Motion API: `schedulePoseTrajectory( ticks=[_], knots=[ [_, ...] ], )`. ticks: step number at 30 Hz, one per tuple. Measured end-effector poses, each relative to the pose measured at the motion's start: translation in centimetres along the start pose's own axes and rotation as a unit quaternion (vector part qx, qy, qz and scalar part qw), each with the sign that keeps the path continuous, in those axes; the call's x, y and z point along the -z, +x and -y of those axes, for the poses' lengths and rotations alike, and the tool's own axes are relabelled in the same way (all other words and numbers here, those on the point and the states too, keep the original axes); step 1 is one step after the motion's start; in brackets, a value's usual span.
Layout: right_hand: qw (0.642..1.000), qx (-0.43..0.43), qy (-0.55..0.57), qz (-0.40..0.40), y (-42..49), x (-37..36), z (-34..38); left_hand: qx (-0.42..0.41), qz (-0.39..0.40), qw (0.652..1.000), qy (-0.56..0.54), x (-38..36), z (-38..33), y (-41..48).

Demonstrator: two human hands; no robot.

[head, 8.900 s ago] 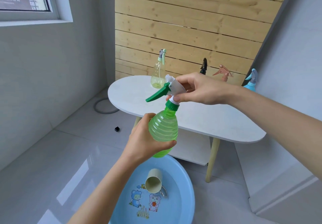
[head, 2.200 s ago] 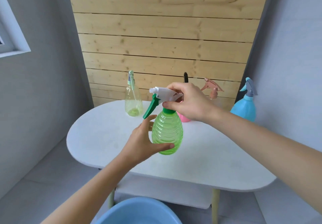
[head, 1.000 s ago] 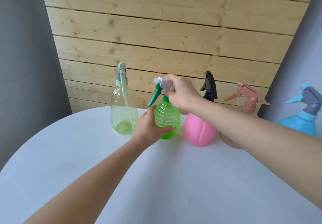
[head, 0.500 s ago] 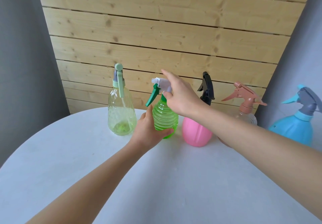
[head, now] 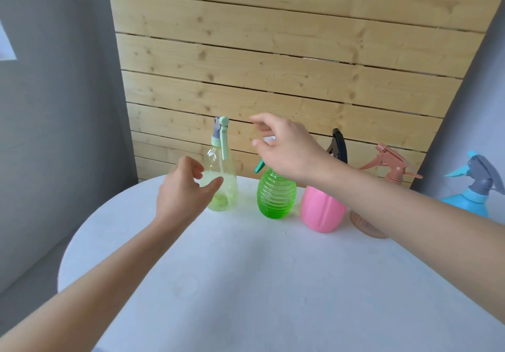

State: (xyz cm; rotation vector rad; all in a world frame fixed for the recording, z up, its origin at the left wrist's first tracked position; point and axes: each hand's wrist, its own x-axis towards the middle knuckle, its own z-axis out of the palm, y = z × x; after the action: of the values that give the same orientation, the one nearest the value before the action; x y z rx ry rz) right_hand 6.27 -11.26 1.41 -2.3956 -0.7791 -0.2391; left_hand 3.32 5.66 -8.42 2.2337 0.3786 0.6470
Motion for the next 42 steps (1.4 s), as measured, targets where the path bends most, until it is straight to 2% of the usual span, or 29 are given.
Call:
schedulePoseTrajectory(
  ticks=[2,5,11,18,23,34,42],
  knots=[
    [0.999,-0.011,-0.023,0.04,1.1,-0.9,1.0,0.04,0.031,0.999,-0.006,-0.1,0.8,1.0],
    [0.996,-0.043,-0.043,0.068,2.9,-2.1,1.9,0.052,0.056,0.997,-0.022,-0.9,1.4,2.3],
    [0.997,-0.077,0.018,0.004,5.3,-4.6,2.0,0.044,0.089,0.994,-0.046,-3.6,1.6,4.0],
    [0.994,-0.066,0.058,-0.066,6.4,-7.0,1.3,0.038,0.064,0.992,-0.101,-6.0,2.6,4.4],
    [0.994,-0.065,0.056,-0.065,5.8,-6.8,1.4,0.038,0.051,0.993,-0.099,-5.6,2.9,4.1],
    [0.992,-0.023,0.094,-0.078,-0.4,-2.2,5.9,0.006,0.045,0.997,-0.07,0.9,-0.4,-0.9],
    [0.995,-0.022,0.101,-0.017,-10.5,5.3,12.2,-0.035,0.066,0.996,-0.055,8.8,-5.7,-10.3]
  ],
)
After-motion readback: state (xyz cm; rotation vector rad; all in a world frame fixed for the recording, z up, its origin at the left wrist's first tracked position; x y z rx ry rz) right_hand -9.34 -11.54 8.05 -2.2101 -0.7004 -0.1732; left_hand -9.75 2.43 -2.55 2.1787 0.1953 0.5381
